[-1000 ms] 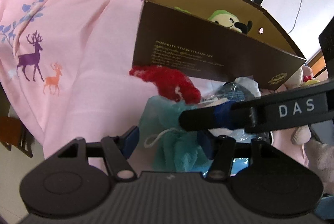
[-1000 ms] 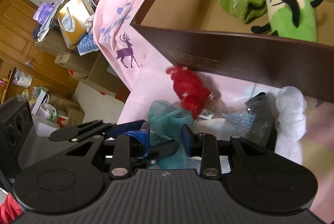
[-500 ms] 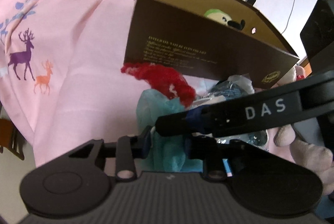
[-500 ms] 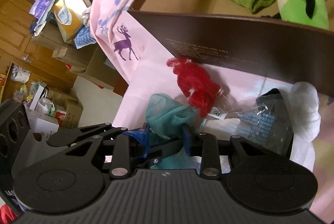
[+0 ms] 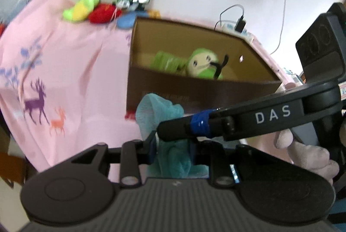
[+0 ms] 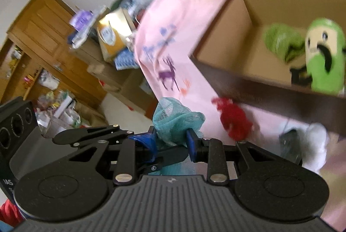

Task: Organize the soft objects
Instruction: 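Grasp the teal mesh pouf with the right gripper and lift it, then lower the teal pouf into the box and open the right gripper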

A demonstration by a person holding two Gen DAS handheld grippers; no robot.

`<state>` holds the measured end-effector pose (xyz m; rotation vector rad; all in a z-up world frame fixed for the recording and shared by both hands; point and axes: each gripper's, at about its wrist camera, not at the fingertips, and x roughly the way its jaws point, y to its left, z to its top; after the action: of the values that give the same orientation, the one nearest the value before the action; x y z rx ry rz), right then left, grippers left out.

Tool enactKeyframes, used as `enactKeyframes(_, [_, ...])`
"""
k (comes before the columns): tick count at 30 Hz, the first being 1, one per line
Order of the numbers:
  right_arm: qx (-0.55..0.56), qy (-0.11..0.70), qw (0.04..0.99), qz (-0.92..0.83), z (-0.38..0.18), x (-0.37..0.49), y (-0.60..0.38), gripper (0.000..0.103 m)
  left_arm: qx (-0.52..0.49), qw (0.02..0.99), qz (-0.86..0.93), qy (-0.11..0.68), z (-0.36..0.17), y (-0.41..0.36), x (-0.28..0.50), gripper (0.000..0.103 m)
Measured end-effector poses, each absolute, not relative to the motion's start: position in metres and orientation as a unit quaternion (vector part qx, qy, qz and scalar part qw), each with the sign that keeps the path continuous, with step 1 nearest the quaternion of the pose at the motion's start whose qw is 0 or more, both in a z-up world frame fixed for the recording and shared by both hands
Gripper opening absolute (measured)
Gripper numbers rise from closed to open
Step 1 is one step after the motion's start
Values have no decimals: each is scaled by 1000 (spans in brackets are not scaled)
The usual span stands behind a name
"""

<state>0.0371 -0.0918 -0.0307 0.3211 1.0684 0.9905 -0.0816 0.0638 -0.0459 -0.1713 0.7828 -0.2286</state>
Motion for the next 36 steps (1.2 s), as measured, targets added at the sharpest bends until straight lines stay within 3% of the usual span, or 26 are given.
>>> enactKeyframes(16, [185,372,824,385,11,92,-135,12,-34,939,-170,296,1,33,3,22])
enactKeyframes(36, [207,522,762,323,-71,167,-118,12,-35,899,-118,420,-70,28,96,24])
